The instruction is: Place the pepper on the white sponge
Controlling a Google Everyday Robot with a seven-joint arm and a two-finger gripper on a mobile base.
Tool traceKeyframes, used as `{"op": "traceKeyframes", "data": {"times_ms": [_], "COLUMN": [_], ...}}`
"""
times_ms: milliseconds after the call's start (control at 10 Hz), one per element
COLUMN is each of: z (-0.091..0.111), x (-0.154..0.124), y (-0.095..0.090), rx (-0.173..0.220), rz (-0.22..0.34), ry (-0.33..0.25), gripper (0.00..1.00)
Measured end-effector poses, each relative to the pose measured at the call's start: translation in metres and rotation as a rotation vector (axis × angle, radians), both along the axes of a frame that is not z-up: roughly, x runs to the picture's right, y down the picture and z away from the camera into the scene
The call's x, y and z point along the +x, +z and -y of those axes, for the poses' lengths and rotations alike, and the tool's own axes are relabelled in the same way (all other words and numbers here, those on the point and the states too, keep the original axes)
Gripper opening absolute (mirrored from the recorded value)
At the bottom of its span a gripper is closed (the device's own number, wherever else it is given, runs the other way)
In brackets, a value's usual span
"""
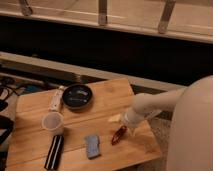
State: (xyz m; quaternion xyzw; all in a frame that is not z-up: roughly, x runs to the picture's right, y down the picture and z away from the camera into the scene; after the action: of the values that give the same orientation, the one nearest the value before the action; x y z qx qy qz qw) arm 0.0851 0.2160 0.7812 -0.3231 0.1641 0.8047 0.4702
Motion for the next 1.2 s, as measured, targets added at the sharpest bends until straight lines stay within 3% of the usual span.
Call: {"op": "traceKeyframes", "data": {"times_ms": [500, 1200], "z": [-0.004, -0.015], "x": [-0.003, 0.000], "y": [0.019, 0.022], "rx": [-0.003, -0.028], "rz": [0.036, 0.016], "ry": [0.031, 0.054], "gripper": [0.85, 0.85]}}
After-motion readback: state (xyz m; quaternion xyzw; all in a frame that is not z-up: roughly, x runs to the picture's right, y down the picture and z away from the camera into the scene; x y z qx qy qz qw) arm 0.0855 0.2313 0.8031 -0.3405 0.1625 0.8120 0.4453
